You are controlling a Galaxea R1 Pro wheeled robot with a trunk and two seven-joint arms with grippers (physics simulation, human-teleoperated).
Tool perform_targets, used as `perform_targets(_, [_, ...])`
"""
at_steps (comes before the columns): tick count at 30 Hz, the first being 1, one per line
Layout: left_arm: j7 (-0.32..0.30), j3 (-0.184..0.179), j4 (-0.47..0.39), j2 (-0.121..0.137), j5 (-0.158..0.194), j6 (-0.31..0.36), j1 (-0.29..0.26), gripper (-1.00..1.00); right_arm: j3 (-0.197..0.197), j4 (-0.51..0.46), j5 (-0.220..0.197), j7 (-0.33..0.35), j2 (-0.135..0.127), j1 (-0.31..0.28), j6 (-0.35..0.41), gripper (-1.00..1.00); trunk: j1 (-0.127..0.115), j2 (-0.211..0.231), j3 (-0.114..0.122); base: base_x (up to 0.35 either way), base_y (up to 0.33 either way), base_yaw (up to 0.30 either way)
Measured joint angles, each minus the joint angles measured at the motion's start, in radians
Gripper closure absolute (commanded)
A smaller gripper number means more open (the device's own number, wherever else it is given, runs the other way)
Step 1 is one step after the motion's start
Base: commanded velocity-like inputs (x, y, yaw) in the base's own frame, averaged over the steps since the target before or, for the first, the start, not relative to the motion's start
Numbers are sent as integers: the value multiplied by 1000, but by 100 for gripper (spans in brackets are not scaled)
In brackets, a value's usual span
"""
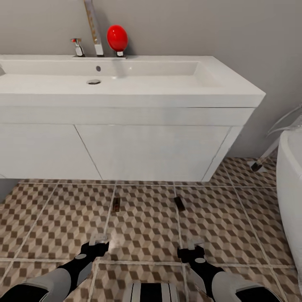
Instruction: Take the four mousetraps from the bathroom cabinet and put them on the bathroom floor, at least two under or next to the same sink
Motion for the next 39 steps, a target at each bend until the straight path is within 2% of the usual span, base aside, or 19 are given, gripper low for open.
perform_targets(13, [0, 1, 0, 0, -1, -3, 0, -100, 1, 0, 0, 0, 0, 0, -1, -100, 0, 0, 0, -270, 0, 0])
perform_targets(39, [0, 1, 0, 0, -1, -5, 0, -100, 1, 0, 1, 0, 0, 0, -1, -100, -1, 0, 0, -17, 0, 0])
